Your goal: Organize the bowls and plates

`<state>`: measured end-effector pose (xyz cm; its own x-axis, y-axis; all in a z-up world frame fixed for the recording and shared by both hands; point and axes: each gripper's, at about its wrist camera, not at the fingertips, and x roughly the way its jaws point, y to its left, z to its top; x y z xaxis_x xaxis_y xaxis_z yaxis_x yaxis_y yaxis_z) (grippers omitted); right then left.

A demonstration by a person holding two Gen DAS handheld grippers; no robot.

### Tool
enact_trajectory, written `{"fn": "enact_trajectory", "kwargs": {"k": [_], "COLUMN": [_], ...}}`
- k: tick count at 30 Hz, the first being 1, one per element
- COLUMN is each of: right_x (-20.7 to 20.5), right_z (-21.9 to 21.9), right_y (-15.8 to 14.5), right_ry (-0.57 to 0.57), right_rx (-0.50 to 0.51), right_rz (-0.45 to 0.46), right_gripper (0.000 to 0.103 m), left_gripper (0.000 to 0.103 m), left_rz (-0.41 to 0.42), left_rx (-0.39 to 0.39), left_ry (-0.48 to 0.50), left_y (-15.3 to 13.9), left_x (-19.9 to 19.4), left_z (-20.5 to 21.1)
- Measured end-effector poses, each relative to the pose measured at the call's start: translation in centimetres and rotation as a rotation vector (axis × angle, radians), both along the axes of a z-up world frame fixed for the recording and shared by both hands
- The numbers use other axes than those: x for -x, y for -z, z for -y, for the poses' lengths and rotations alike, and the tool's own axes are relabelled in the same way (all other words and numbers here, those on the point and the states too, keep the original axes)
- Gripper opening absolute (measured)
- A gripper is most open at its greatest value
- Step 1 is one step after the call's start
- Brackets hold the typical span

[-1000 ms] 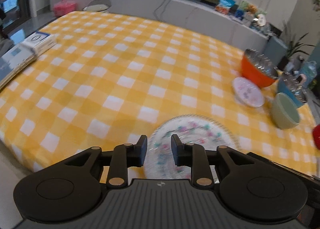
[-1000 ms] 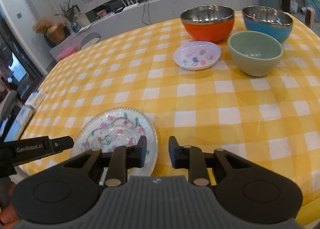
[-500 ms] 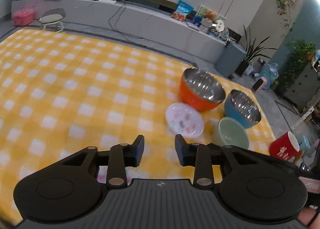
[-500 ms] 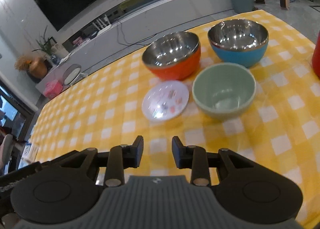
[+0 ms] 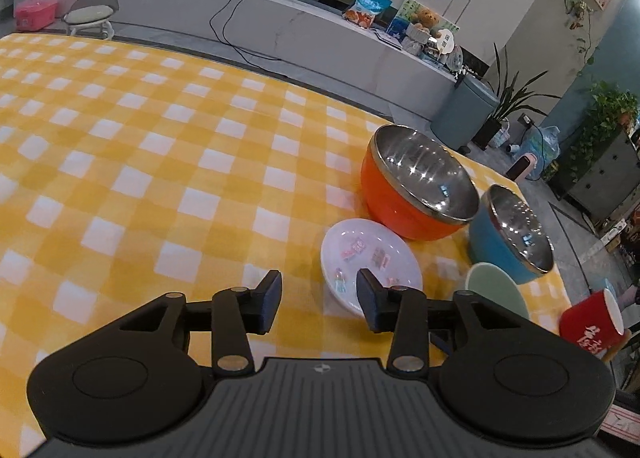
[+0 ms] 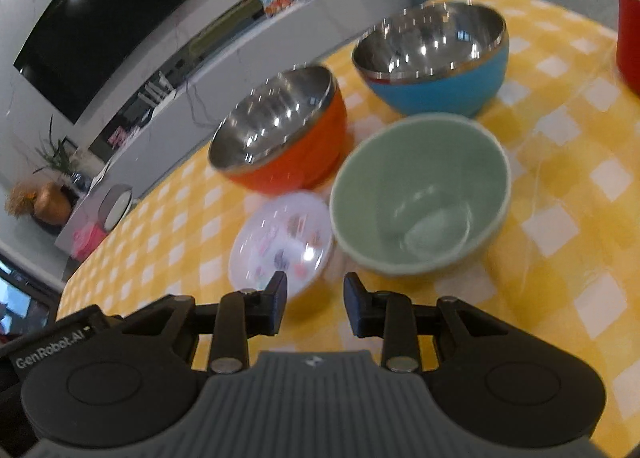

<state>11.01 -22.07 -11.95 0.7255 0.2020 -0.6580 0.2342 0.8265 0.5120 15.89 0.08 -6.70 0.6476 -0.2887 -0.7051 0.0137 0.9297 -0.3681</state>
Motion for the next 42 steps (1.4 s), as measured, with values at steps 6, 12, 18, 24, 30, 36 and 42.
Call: {"fn": "enact_trajectory", "kwargs": {"k": [6,12,18,24,30,36,42], "right_x": [-1.0,-1.7,-1.9,-2.0,-1.5,-1.2,-0.1], "right_z": [-0.2,-0.3,-0.8,-0.7,-0.9,-1.4,-1.8], "right_y": [1.3,2.3,2.6,2.7,2.0,0.9,-0.1], "right_ry": [0.046,0.09,0.11,0.115,0.102,0.068,0.005], "right_rx": [-0.03,-0.054,-0.031,-0.029,-0.025,-0.017,-0.061], "right_rz": [0.022,0.026,0.035,0.026,0.03,0.025,0.01], "right_gripper": [0.031,0.027,0.014,0.006,0.004,0.002,0.002], "left_gripper": [0.049,0.049,0.033,0.006,0.004,0.004,0.004], "left_rz": [-0.005,-0.014,-0.041,-0.042,-0.036,-0.038,-0.045], "left_rx": [0.016,0.021,0.002,-0.03,-0.071,-0.109,-0.147], "left_ry": [0.007,0.027,0.041,0.061,0.054,0.033,-0.001], "left_y": [1.1,2.1,3.2,3.4,2.6,0.6,-1.7], "left_x": [-1.9,-3.6,-4.2,-4.0,-3.4,-1.6,0.7], "left_z": [0.1,0.8,1.2,1.6,1.8,1.0,-0.2]}}
